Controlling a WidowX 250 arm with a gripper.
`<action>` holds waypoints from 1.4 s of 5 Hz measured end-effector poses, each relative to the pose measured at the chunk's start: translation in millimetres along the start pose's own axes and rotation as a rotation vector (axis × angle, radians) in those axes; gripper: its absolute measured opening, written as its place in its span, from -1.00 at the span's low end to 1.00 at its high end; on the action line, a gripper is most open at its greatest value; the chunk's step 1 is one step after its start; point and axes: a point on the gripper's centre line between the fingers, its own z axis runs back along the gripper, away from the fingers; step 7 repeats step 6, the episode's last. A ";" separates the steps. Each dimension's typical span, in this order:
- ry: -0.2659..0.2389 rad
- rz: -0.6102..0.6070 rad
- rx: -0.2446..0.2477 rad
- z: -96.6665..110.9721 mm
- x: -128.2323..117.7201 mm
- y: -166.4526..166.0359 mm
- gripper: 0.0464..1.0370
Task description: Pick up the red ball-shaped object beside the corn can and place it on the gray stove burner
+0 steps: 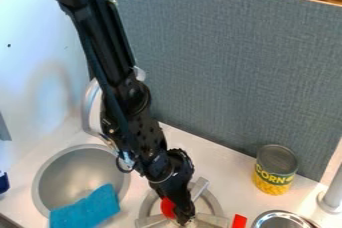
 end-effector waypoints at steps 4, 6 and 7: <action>-0.163 0.105 -0.112 71.5 22.3 -0.7 0.92; -0.223 0.155 -0.113 110.2 35.3 6.8 0.92; -0.223 0.155 -0.113 110.2 35.3 6.8 0.92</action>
